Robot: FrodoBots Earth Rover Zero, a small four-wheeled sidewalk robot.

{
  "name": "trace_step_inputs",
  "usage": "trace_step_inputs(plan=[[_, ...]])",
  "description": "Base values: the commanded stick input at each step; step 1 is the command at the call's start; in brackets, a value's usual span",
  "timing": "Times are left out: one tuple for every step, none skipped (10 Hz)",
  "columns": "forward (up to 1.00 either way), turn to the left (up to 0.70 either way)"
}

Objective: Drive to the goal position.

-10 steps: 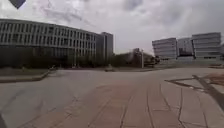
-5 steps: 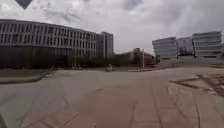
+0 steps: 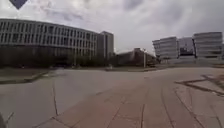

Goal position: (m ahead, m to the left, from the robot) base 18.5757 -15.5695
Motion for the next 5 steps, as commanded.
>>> trace_step_inputs(plan=[[0.70, -0.13], [0.70, -0.01], [0.70, -0.01], [0.70, -0.01], [0.70, -0.01]])
